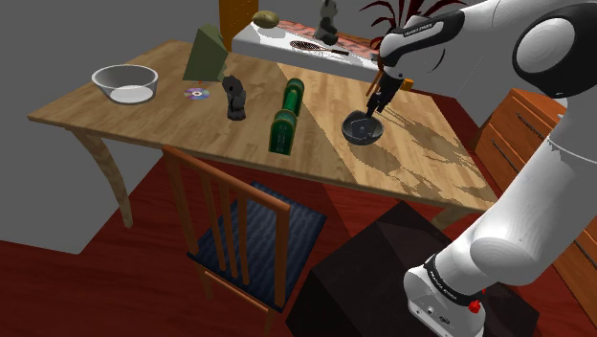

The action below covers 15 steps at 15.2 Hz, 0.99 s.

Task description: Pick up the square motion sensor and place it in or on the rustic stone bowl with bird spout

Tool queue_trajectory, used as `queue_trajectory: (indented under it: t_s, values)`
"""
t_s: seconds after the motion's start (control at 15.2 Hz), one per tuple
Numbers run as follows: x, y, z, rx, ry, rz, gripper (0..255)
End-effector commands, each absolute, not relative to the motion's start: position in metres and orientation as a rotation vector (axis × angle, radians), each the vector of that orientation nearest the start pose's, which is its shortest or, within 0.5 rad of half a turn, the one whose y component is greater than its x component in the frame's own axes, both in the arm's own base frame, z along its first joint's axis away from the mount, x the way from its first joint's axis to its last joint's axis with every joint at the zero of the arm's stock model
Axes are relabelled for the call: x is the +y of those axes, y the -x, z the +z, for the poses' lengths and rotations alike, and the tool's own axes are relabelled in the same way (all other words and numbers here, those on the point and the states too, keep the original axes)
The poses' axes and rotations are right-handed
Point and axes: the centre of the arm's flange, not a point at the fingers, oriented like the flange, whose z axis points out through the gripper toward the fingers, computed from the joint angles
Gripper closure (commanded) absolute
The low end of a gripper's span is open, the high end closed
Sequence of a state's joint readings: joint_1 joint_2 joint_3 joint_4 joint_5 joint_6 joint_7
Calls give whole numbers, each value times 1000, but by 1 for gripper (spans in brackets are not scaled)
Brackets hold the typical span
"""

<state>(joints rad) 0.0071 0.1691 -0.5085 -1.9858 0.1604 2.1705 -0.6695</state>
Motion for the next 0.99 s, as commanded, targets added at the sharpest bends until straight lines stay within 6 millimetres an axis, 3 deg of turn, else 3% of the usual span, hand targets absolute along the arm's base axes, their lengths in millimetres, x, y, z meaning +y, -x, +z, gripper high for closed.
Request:
queue_trajectory:
  t_s: [0.0,0.2,0.46,0.92]
  values:
    - [-270,-524,394,-137,3116,-97,0]
    - [-270,-524,394,-137,3116,-97,0]
    - [-271,-521,444,-137,3116,-97,0]
    - [-271,-521,444,-137,3116,-97,0]
